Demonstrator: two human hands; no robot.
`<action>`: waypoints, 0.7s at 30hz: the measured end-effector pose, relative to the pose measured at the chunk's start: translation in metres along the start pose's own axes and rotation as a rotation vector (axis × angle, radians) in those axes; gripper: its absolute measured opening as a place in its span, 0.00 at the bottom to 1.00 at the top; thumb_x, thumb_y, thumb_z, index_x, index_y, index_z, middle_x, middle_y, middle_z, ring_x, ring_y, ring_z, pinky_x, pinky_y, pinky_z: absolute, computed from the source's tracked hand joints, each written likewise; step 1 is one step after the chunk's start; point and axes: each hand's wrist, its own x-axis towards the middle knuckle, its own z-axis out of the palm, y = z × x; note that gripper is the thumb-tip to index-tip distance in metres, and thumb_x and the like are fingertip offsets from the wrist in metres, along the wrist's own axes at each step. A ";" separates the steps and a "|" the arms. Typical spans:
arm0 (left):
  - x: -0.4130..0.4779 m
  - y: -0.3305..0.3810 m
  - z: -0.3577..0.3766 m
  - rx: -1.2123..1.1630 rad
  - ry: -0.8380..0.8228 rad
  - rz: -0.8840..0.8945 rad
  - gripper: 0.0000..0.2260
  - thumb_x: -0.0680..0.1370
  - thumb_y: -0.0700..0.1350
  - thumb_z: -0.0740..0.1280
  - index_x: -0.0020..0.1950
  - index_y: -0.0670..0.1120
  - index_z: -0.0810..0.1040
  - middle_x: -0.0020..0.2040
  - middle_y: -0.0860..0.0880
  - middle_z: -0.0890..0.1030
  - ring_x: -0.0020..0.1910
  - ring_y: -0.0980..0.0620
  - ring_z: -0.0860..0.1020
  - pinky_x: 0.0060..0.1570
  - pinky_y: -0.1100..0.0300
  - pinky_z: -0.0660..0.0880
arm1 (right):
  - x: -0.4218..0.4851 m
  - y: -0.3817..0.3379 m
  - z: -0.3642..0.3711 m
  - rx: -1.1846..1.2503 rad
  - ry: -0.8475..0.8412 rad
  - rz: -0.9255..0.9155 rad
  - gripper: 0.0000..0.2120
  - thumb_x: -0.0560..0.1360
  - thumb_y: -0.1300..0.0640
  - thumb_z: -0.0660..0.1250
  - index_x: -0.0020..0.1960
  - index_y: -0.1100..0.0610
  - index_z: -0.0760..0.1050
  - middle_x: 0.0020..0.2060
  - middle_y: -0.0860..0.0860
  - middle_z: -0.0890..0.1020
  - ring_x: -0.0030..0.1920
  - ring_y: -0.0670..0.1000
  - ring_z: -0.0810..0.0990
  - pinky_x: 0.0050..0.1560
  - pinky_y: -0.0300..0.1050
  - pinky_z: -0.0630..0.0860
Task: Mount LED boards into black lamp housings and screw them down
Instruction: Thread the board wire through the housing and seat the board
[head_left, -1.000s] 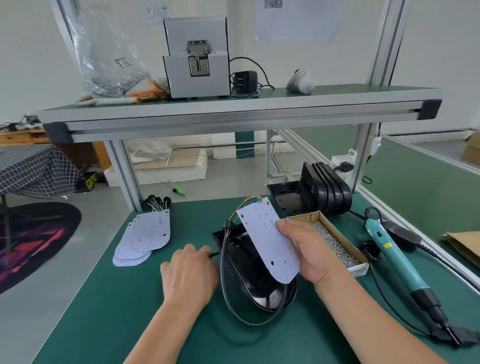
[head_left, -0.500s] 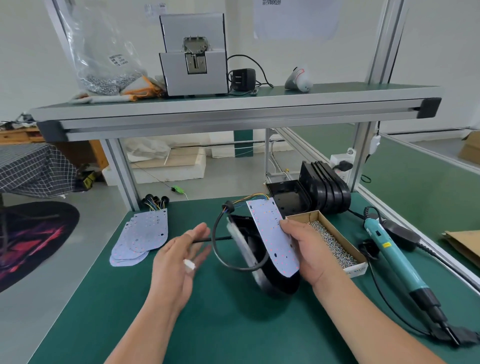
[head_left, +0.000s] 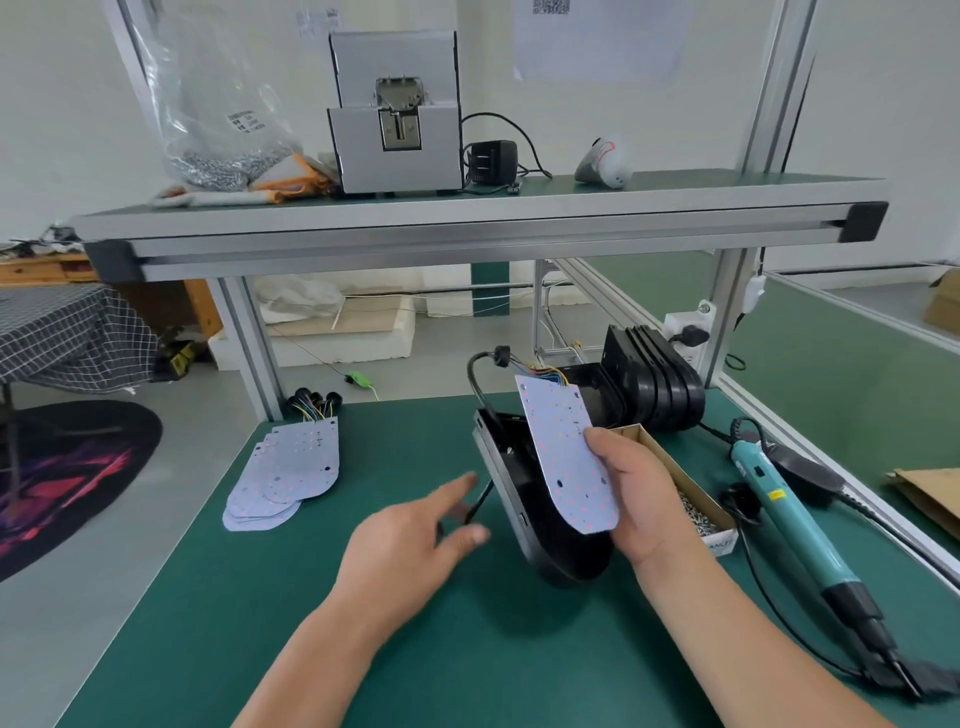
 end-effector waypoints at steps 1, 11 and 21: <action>0.000 0.005 0.001 0.055 -0.003 0.027 0.27 0.80 0.69 0.64 0.79 0.71 0.62 0.61 0.75 0.79 0.53 0.61 0.81 0.54 0.60 0.77 | -0.001 0.001 0.002 0.000 -0.006 0.005 0.20 0.83 0.60 0.61 0.41 0.56 0.88 0.44 0.55 0.88 0.41 0.53 0.88 0.37 0.43 0.82; 0.008 0.011 0.023 -0.173 0.084 -0.094 0.13 0.84 0.61 0.64 0.69 0.68 0.72 0.51 0.64 0.84 0.51 0.55 0.82 0.50 0.57 0.78 | -0.005 0.017 0.012 -0.016 0.008 0.062 0.10 0.81 0.57 0.65 0.53 0.63 0.81 0.44 0.59 0.85 0.38 0.55 0.85 0.36 0.45 0.81; 0.016 -0.022 0.005 -1.505 0.309 -0.408 0.10 0.85 0.42 0.65 0.44 0.43 0.76 0.60 0.48 0.88 0.61 0.48 0.86 0.45 0.49 0.86 | 0.003 0.005 -0.002 0.136 0.179 -0.028 0.14 0.81 0.59 0.67 0.40 0.54 0.87 0.53 0.57 0.88 0.48 0.57 0.87 0.57 0.55 0.81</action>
